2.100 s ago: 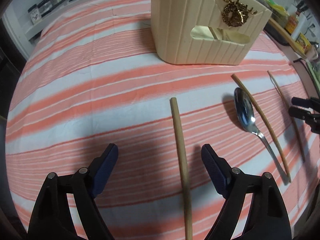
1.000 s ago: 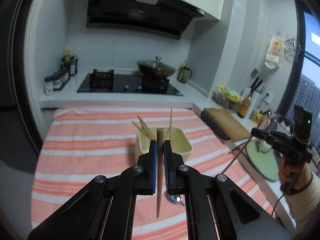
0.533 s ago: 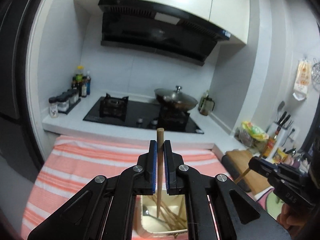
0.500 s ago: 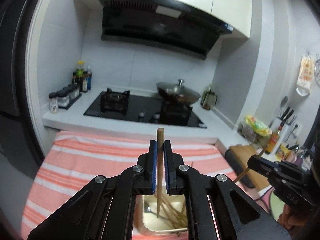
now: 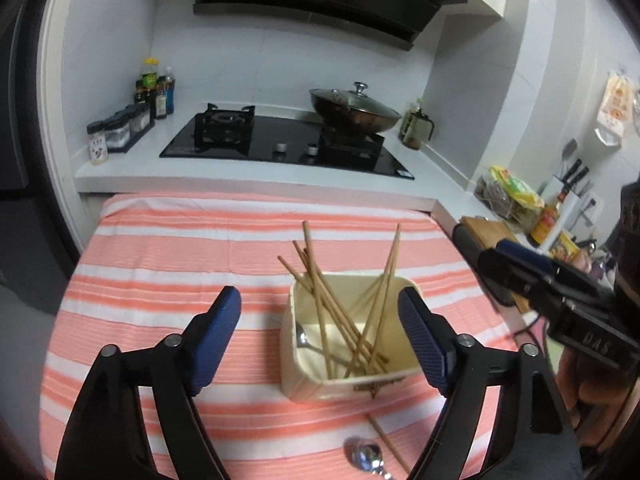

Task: Organize utensils
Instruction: 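Drop both chopsticks into the box and open both grippers, then grasp the steel spoon handle with the left gripper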

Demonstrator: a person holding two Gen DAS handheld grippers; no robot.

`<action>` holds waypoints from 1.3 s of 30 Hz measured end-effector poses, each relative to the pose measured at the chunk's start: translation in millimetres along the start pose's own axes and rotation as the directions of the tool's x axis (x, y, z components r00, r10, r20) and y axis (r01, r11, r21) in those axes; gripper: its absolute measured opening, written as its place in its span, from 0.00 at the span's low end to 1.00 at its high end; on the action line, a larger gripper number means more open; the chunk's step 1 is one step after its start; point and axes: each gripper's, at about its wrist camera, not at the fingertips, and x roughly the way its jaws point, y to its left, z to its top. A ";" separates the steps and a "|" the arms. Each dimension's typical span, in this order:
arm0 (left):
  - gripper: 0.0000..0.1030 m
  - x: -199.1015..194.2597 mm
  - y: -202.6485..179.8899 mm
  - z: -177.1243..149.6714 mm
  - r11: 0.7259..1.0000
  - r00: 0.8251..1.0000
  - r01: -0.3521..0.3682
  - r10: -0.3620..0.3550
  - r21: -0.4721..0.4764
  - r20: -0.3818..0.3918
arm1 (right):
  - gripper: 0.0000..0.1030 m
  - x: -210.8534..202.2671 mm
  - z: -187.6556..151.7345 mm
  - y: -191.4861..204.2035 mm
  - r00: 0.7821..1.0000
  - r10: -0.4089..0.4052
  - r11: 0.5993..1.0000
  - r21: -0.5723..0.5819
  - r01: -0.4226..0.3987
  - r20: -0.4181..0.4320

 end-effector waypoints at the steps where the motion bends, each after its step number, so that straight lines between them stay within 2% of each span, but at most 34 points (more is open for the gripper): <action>1: 0.88 -11.1 -2.0 -11.2 1.000 1.000 -0.007 0.007 0.031 -0.014 | 0.57 -11.7 -3.0 0.2 1.000 0.001 1.000 -0.020 -0.001 0.011; 4: 0.96 -37.5 -5.9 -65.4 0.997 0.999 -0.022 0.025 0.074 -0.044 | 0.57 -48.2 -32.3 -3.9 1.000 -0.006 0.997 -0.081 0.008 0.018; 6: 0.96 -44.9 -5.4 -116.0 0.998 0.996 -0.011 0.015 0.055 -0.083 | 0.61 -66.1 -71.9 -12.2 1.000 -0.011 0.995 -0.095 0.011 0.002; 8: 0.96 -45.4 -5.6 -172.2 0.999 0.994 -0.042 0.043 0.011 -0.104 | 0.63 -74.3 -120.6 -24.5 0.999 -0.046 0.995 -0.087 0.044 -0.022; 11: 0.95 -36.2 -10.2 -237.8 0.993 0.985 -0.108 0.100 -0.046 -0.142 | 0.63 -65.8 -201.9 -50.5 0.981 -0.124 0.992 -0.023 0.122 -0.151; 14: 0.95 -29.4 -20.9 -271.5 0.990 0.983 -0.131 0.122 -0.058 -0.140 | 0.63 -60.3 -266.5 -67.9 0.952 -0.162 0.982 0.049 0.181 -0.258; 18: 0.95 -23.2 -31.5 -286.6 0.986 0.983 -0.154 0.147 -0.057 -0.112 | 0.63 -75.5 -300.0 -56.5 0.941 -0.205 0.975 0.030 0.221 -0.271; 23: 0.95 -15.3 -35.9 -283.9 0.985 0.980 -0.165 0.158 -0.051 -0.118 | 0.63 -83.2 -299.7 -52.6 0.937 -0.251 0.964 0.029 0.266 -0.242; 30: 0.96 -14.7 -21.6 -287.7 0.975 0.978 -0.174 0.155 -0.135 -0.142 | 0.63 -78.0 -299.3 -58.3 0.928 -0.278 0.954 0.046 0.297 -0.247; 33: 0.96 -13.6 -23.6 -286.9 0.972 0.974 -0.187 0.165 -0.141 -0.153 | 0.63 -75.1 -300.3 -63.0 0.925 -0.272 0.952 0.065 0.299 -0.265; 36: 0.96 -13.2 -35.5 -279.1 0.977 0.979 -0.160 0.139 -0.140 -0.149 | 0.63 -72.9 -301.4 -67.3 0.922 -0.267 0.950 0.082 0.300 -0.281; 39: 0.96 -2.7 -52.4 -264.1 0.983 0.980 -0.112 0.086 -0.147 -0.178 | 0.63 -72.7 -302.1 -68.2 0.923 -0.261 0.951 0.086 0.296 -0.283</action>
